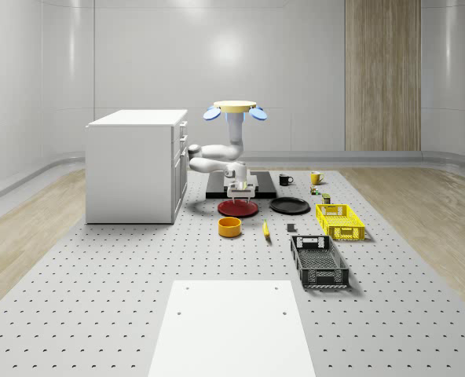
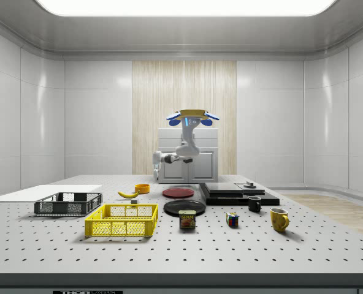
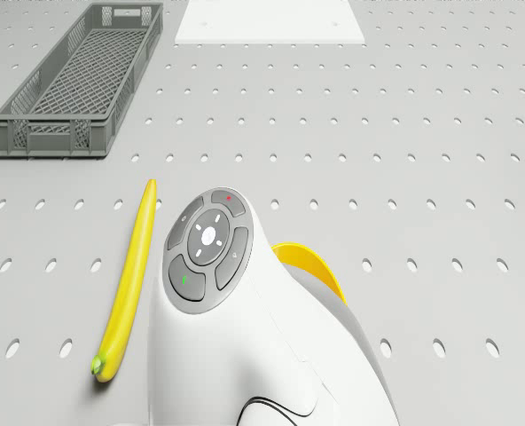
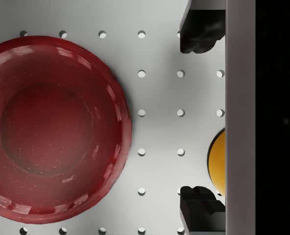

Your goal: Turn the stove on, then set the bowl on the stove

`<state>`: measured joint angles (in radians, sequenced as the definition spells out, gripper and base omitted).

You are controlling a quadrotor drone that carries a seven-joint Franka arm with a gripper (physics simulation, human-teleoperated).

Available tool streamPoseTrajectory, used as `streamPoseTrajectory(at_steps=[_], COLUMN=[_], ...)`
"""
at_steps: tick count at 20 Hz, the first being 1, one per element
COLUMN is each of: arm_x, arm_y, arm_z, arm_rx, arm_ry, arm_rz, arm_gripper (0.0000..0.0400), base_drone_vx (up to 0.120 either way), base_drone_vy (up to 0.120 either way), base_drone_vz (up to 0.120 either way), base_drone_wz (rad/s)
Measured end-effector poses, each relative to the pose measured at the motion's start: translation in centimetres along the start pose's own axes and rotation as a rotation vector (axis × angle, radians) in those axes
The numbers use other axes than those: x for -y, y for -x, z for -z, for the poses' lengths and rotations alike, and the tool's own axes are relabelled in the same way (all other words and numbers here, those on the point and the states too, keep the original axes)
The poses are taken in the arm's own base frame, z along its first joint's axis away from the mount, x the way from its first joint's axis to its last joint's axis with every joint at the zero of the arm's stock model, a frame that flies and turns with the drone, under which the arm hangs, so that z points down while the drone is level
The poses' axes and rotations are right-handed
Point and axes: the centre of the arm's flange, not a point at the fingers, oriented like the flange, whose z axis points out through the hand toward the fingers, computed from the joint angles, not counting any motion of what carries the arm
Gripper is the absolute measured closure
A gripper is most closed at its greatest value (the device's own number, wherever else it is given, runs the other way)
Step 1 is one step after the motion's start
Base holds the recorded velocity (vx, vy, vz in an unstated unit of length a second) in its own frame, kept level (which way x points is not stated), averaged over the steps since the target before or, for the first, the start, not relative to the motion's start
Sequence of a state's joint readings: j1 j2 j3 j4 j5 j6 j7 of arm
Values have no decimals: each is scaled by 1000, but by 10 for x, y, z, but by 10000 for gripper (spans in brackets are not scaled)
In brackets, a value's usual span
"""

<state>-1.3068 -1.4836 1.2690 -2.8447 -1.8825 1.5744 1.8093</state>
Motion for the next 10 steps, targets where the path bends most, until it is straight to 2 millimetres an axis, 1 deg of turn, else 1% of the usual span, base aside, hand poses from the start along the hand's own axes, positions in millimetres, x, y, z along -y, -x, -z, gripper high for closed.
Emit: streamPoseTrajectory(at_steps=[10], arm_x=[0], arm_y=[0], arm_z=[0], arm_rx=[0], arm_ry=[0], arm_rz=[0], arm_gripper=[0], base_drone_vx=[120], base_drone_vy=[0], base_drone_vz=[0], base_drone_wz=[0])
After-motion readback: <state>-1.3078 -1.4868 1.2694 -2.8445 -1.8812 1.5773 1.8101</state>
